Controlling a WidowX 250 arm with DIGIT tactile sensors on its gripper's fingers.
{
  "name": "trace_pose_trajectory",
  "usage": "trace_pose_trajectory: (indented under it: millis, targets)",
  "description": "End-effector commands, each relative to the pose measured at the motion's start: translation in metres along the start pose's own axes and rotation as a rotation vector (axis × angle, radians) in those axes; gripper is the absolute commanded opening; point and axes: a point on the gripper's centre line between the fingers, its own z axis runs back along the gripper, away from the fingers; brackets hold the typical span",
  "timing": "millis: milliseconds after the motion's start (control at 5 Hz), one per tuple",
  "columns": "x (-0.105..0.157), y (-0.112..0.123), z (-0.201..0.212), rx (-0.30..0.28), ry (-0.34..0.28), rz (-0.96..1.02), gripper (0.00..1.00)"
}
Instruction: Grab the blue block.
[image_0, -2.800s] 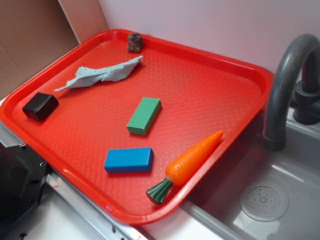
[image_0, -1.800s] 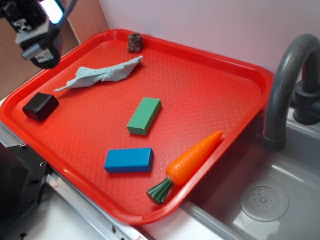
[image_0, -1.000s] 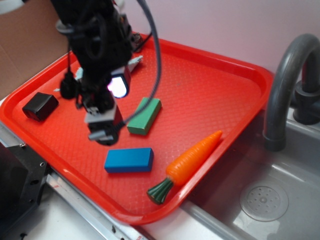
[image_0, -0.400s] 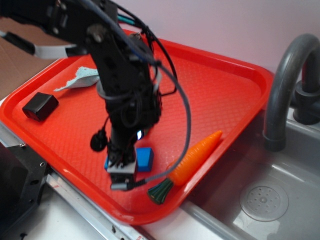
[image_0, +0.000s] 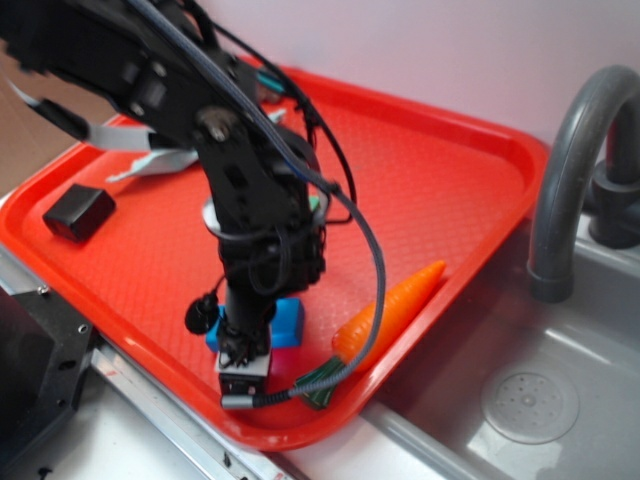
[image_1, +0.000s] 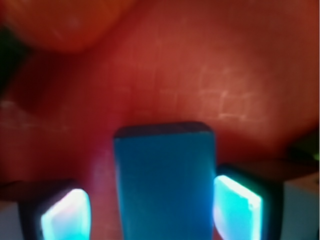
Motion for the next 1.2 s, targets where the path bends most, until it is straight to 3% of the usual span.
trace_pose_trajectory:
  millis: [0,200,400,600,800,1000]
  targets:
    - [0.001,0.001,-0.005,0.001,0.001,0.017,0.41]
    - [0.003,0.001,-0.004,0.004,-0.006,0.015,0.00]
    - [0.001,0.011,0.034,0.002,-0.074,0.057,0.00]
    - [-0.011,0.045,0.084,0.010,-0.181,0.275,0.00]
    - [-0.031,0.077,0.132,-0.002,-0.238,0.464,0.00]
    - [-0.068,0.095,0.175,-0.016,-0.349,0.656,0.00]
